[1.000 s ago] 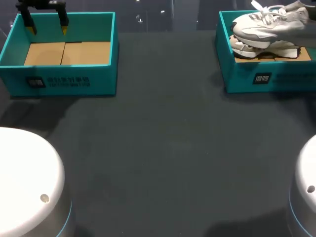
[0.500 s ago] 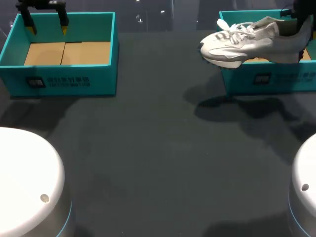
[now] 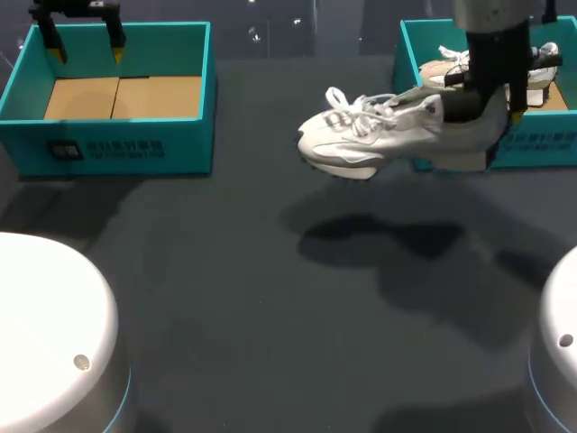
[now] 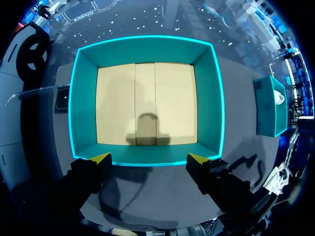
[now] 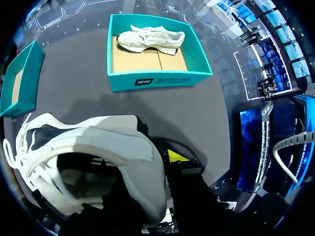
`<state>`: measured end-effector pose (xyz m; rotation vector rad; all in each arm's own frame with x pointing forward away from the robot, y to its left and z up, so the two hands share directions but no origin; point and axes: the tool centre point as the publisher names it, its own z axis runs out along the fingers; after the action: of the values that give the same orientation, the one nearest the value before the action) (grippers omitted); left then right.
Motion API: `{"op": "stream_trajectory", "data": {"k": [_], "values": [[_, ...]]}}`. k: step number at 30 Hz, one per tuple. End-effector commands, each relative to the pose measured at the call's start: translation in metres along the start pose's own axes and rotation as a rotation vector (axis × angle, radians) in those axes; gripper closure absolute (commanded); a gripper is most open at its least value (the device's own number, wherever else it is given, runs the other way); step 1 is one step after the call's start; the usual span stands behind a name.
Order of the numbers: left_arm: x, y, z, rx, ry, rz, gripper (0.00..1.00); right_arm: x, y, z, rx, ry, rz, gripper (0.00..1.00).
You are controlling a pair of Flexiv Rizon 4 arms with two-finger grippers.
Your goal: Take the shoe out of the shoebox, open the shoe tongue, remove and reinsert the insole, then place the shoe into the shoebox
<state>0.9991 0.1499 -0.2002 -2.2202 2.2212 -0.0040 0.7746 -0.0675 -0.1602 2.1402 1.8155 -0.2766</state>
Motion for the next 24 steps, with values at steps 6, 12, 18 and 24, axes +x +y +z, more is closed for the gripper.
{"op": "stream_trajectory", "data": {"k": [6,12,18,24], "values": [[0.0,0.0,0.0,-0.001,-0.001,0.0,0.0,0.018,-0.018,0.004,-0.027,-0.024,0.006,1.0],[0.0,0.0,0.0,-0.001,-0.001,0.0,0.0,0.018,-0.018,0.004,-0.027,-0.024,0.006,1.0],[0.0,0.0,0.0,-0.001,-0.001,0.0,0.0,0.022,-0.022,0.003,-0.029,-0.033,0.011,1.0],[0.0,0.0,0.0,-0.001,-0.001,0.0,0.0,0.051,-0.058,0.01,-0.031,-0.062,0.017,1.0]]}}
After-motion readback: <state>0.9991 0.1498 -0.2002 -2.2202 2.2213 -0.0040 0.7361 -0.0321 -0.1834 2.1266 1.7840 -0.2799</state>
